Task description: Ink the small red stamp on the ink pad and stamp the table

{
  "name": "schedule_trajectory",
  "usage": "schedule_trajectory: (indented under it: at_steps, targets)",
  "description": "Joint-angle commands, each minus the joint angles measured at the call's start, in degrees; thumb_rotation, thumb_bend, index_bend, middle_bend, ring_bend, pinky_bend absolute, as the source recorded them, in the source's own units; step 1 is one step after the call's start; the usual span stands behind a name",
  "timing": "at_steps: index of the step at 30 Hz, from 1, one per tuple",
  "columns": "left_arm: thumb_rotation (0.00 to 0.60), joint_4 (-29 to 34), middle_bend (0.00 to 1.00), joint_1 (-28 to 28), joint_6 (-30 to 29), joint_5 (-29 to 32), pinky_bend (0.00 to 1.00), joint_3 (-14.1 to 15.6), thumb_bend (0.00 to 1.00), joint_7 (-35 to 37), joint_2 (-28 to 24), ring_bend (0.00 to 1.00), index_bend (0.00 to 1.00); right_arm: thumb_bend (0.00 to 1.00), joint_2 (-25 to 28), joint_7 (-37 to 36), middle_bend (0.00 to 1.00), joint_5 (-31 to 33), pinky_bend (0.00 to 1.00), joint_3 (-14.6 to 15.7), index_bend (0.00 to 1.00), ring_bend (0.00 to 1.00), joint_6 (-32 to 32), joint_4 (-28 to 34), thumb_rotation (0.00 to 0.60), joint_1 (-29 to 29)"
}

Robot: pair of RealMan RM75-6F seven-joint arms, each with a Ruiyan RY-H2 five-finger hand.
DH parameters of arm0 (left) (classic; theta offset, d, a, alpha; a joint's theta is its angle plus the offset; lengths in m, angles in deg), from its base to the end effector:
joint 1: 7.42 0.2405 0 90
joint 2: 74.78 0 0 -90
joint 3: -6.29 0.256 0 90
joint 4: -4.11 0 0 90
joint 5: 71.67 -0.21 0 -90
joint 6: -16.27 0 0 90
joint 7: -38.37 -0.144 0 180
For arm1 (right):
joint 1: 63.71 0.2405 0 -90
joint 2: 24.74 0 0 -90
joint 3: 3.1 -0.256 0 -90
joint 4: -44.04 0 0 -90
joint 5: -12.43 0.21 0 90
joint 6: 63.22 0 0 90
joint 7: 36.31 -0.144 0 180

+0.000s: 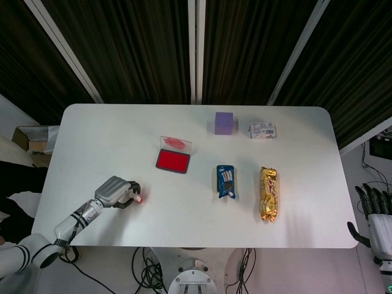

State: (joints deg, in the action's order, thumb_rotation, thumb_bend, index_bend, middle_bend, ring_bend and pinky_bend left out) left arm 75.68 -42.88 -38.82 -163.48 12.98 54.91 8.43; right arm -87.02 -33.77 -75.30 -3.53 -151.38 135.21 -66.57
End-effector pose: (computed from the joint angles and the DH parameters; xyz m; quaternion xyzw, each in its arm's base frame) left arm -0.2578 0.2877 -0.0071 -0.7952 -0.4215 -0.3149 0.3015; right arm -0.3340 -0.1289 0.1711 0.5928 -0.3884 0.3282 0.6246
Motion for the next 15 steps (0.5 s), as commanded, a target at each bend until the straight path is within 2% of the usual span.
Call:
schedule_trajectory:
  at_steps: [1,9,15]
  targets:
    - [0.600,0.4,0.40,0.2,-0.3,-0.1,1.00,0.1,0.43,-0.1,-0.3,0.98,0.40,0.22,0.0,0.0,0.00,0.1,0.00,0.0,0.00,0.00,0.1,0.0,0.600,0.0]
    - [0.600,4.0,0.38,0.9,-2.0,-0.8,1.00,0.6,0.43,-1.2,-3.8,0.97,0.34,0.22,0.0,-0.5,0.00,0.2,0.00,-0.1,0.00,0.00,0.1,-0.2,0.600,0.1]
    - [0.600,11.6,0.38,4.3,-8.9,-1.1,1.00,0.7,0.43,-4.8,-10.7,0.93,0.36,0.22,0.2,-1.0,0.00,0.2,0.00,-0.2,0.00,0.00,-0.3,-0.5,0.600,-0.1]
